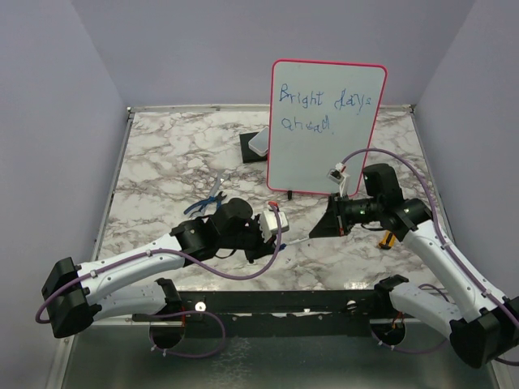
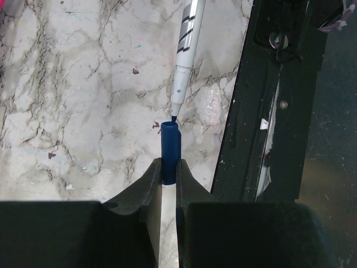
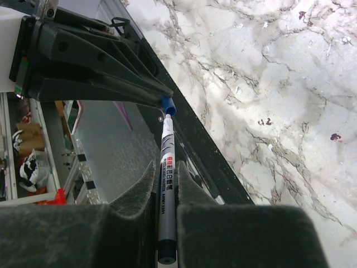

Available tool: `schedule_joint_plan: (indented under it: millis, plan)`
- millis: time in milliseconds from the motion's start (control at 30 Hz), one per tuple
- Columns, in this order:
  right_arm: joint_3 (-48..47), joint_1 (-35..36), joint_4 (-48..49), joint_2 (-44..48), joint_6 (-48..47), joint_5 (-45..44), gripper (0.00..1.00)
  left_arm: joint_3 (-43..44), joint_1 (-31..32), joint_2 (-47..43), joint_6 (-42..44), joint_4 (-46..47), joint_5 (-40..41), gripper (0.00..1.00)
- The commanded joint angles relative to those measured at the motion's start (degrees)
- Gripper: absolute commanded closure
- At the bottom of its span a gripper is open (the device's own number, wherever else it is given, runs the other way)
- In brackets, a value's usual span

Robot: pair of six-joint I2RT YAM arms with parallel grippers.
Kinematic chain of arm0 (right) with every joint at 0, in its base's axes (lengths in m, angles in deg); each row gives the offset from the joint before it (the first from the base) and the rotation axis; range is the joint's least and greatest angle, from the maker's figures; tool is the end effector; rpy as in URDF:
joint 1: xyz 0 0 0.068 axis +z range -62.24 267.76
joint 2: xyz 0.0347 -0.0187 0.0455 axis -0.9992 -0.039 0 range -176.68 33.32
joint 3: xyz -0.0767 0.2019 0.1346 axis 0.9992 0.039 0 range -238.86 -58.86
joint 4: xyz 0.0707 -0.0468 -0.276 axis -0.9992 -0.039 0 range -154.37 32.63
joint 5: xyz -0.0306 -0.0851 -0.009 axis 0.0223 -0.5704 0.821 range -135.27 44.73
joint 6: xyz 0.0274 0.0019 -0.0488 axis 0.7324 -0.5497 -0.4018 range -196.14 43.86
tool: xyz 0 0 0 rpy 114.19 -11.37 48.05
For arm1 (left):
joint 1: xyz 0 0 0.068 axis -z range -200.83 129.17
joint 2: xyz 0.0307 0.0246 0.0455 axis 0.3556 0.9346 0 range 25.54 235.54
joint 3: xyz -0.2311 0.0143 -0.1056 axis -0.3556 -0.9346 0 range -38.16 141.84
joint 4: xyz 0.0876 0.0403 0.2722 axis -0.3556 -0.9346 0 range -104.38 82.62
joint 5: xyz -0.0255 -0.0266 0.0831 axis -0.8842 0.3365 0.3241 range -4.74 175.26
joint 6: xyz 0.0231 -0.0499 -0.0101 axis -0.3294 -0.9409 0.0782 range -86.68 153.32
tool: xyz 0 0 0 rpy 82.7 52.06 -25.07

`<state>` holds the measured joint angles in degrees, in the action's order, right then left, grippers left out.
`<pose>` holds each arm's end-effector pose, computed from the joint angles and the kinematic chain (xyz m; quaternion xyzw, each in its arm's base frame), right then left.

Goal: Write a sentence on the whiteboard
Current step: Insert the whiteboard marker without the cap into the pen cap.

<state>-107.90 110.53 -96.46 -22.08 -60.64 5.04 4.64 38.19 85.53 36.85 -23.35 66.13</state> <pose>0.1996 0.1161 0.2741 -0.2138 0.8257 0.4841 0.1952 0.1278 -0.2374 0.2418 0.5178 0.7001 -0.3479 0.3474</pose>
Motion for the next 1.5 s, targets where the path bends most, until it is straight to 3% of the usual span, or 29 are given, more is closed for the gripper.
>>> schedule_joint_plan:
  millis: [0, 1233, 1467]
  plan:
    - [0.66, -0.26, -0.81, -0.62, -0.65, 1.38, 0.99, -0.01, 0.48, -1.17, 0.52, 0.32, -2.17, 1.0]
    - [1.45, -0.26, 0.48, -3.19, -0.83, 5.64, 0.99, 0.32, 1.18, -3.04, 0.95, 1.18, -3.21, 1.0]
    - [2.68, -0.18, 3.89, -4.95, 0.65, 9.78, 0.99, 1.01, 1.18, -2.59, 1.15, 2.09, -4.4, 1.0]
